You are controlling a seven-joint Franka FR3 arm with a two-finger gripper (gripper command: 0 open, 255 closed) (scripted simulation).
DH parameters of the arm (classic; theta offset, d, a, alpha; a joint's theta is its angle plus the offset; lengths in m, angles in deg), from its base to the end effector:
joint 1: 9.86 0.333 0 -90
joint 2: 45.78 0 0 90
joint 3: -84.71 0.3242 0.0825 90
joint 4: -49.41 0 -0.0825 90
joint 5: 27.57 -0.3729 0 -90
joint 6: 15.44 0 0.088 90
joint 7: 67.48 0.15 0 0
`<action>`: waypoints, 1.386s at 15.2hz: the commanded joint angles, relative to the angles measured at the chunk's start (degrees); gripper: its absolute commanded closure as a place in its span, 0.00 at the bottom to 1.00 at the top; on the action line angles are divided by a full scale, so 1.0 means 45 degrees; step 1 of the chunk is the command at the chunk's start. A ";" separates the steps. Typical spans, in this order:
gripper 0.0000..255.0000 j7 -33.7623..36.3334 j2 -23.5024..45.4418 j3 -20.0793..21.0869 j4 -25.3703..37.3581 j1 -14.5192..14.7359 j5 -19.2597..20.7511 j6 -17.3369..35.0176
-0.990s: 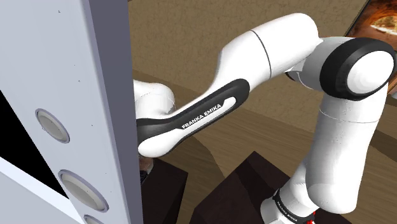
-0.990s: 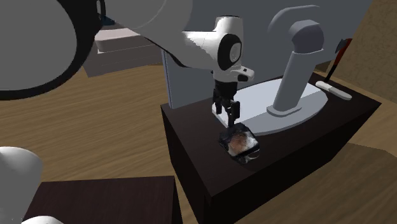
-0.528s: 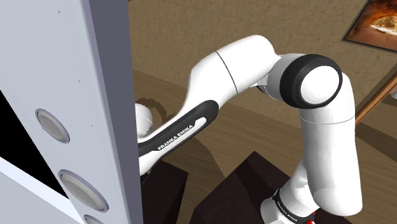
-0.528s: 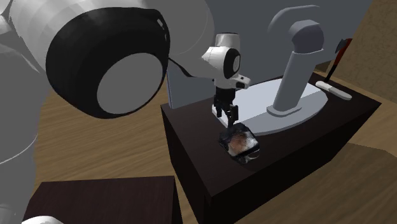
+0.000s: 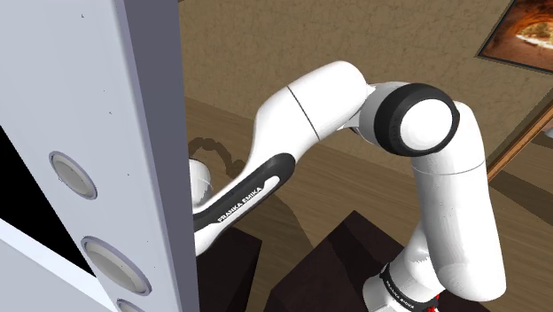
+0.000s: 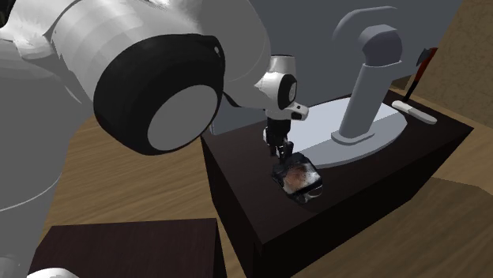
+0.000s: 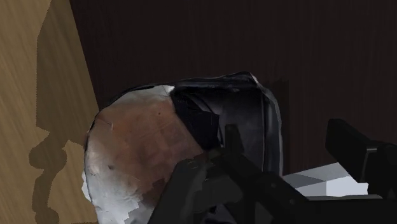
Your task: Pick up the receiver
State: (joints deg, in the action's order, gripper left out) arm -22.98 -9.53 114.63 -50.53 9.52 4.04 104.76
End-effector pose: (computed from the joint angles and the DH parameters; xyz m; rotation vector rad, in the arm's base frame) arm 0.4622 0.4391 0.2082 2.8828 0.5085 -0.0085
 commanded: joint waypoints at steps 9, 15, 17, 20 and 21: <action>1.00 0.0003 0.0001 -0.0002 -0.0005 -0.0001 0.0004 0.0009; 1.00 -0.0309 -0.0638 0.0270 0.0077 -0.0174 -0.0404 -0.0622; 1.00 -0.0415 -0.0839 0.0353 0.0127 -0.0226 -0.0538 -0.0841; 1.00 -0.0572 -0.1129 0.0471 0.0226 -0.0297 -0.0734 -0.1179; 1.00 -0.0624 -0.1222 0.0509 0.0265 -0.0319 -0.0799 -0.1294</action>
State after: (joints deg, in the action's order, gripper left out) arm -25.48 -14.35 116.70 -49.29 8.34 0.80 99.40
